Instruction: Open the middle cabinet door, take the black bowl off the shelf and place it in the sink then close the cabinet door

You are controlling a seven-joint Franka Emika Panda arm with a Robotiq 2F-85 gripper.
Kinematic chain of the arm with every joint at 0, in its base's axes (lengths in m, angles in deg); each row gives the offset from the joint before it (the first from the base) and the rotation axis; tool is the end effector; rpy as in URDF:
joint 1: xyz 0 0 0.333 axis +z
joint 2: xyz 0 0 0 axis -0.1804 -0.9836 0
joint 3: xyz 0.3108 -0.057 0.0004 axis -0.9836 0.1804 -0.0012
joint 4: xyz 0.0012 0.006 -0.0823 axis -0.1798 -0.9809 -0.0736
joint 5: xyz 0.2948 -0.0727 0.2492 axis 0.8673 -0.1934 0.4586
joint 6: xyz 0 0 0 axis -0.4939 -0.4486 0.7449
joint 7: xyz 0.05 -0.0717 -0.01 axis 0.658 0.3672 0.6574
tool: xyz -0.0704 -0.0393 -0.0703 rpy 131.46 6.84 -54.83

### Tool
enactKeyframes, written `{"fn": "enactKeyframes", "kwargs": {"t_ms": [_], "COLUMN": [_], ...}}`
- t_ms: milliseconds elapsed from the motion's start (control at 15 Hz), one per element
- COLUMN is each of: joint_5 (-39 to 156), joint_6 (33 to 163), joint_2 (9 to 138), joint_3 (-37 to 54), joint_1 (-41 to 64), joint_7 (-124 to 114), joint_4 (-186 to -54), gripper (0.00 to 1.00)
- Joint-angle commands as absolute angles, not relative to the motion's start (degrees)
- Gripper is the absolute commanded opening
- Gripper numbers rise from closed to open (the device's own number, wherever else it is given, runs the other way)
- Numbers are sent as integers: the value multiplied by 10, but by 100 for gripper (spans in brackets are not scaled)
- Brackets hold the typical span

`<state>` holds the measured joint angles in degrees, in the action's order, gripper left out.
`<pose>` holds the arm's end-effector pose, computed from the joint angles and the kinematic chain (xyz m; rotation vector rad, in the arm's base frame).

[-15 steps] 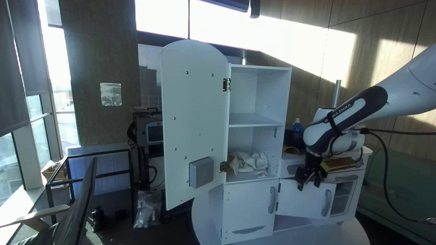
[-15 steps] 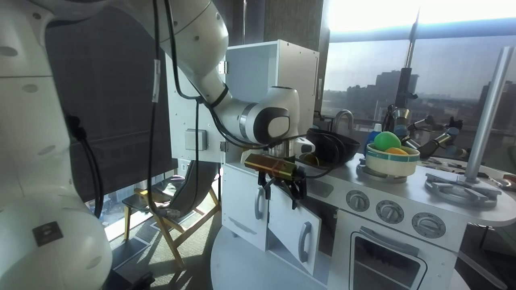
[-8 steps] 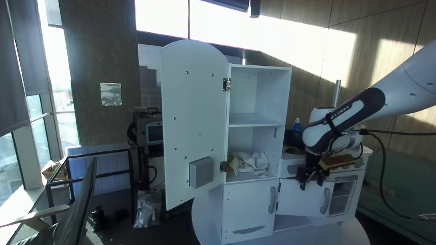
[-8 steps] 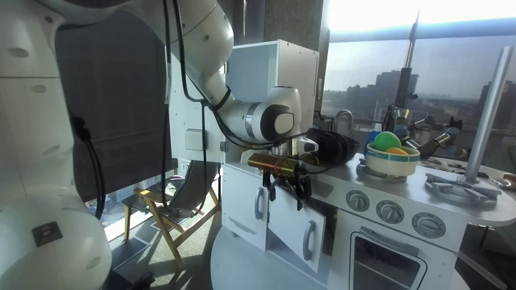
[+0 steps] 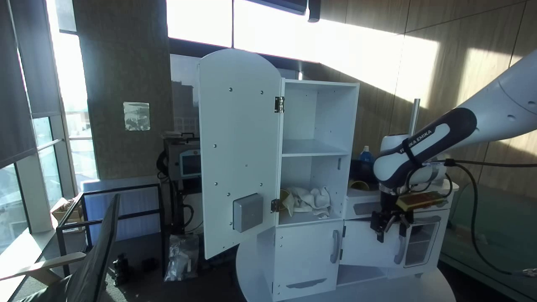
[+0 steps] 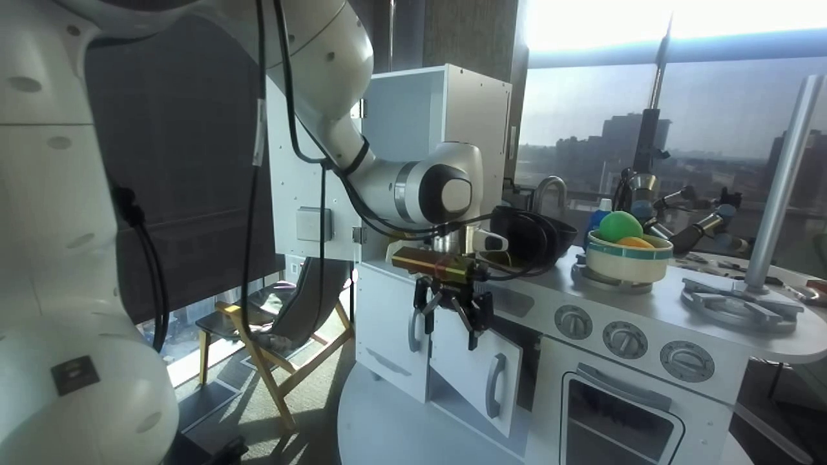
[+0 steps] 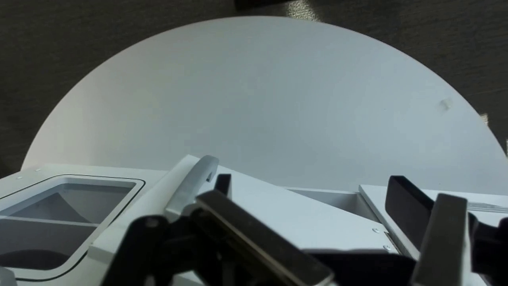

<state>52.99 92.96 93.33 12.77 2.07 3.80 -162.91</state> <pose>0.4649 -0.1451 0.3457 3.0383 -0.1837 -0.0947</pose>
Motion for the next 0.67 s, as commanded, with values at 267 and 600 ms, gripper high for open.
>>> {"fn": "enactKeyframes", "kwargs": {"t_ms": [267, 600], "joint_5": [561, 590], "joint_6": [1091, 1172], "joint_2": [854, 849], "joint_3": [137, 133], "joint_1": [10, 6], "joint_7": [50, 62], "joint_4": [-1589, -1613], "gripper": [100, 100]}}
